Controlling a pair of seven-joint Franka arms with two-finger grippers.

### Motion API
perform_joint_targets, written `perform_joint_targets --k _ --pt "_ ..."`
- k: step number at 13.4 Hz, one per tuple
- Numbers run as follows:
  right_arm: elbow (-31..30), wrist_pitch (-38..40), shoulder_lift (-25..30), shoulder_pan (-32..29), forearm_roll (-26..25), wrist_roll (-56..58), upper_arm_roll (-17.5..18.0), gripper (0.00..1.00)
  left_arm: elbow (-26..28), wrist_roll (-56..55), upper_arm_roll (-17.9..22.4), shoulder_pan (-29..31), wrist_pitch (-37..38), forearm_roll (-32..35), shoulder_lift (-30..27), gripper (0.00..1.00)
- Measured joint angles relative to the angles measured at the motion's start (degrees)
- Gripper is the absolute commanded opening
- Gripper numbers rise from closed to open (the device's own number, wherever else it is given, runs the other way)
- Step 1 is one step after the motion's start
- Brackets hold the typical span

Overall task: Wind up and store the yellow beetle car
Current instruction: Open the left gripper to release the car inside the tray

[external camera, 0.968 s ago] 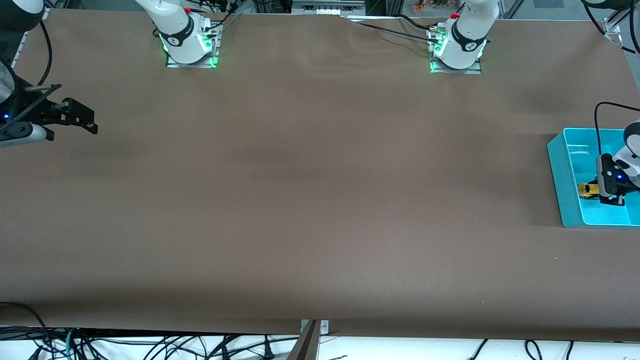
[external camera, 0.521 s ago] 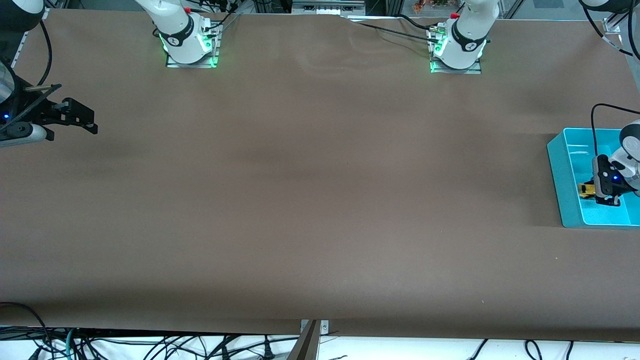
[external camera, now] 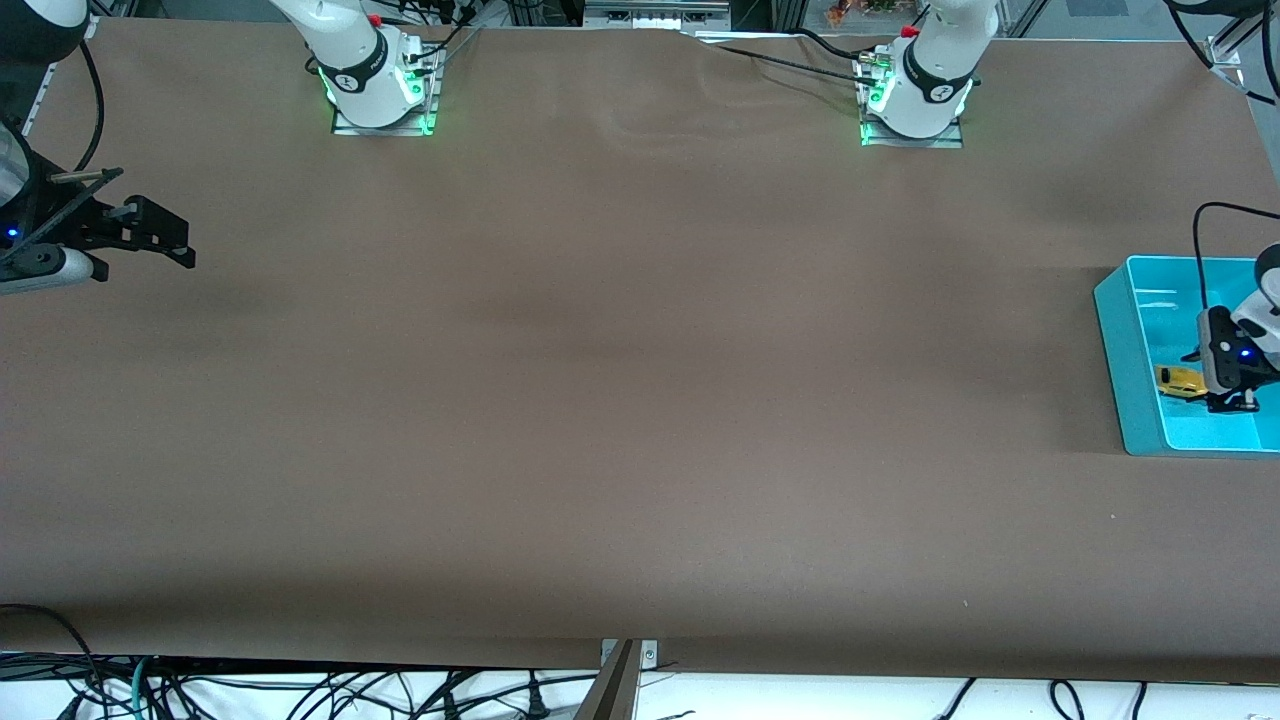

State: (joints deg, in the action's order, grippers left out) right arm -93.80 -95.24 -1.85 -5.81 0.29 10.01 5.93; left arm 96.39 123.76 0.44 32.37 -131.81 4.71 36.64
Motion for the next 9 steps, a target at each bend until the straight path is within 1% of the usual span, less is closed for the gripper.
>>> perform_joint_targets --k 3,6,7,9 --pt "0.01 0.0 0.0 0.0 0.0 0.0 0.0 1.0 -0.92 -0.08 -0.45 0.0 6.46 -0.83 -4.56 1.0" --pt "0.01 0.0 -0.01 0.0 0.0 0.0 0.0 1.0 -1.07 -1.6 -0.77 -0.4 11.11 -6.38 -10.94 1.0" --pt "0.01 0.0 -0.01 0.0 0.0 0.0 0.0 1.0 -1.05 -4.13 -0.89 -0.9 12.46 -7.34 -12.57 1.0" --pt "0.01 0.0 -0.02 0.0 0.0 0.0 0.0 1.0 -1.01 -14.8 -1.11 -3.1 18.07 -7.84 -15.06 1.0"
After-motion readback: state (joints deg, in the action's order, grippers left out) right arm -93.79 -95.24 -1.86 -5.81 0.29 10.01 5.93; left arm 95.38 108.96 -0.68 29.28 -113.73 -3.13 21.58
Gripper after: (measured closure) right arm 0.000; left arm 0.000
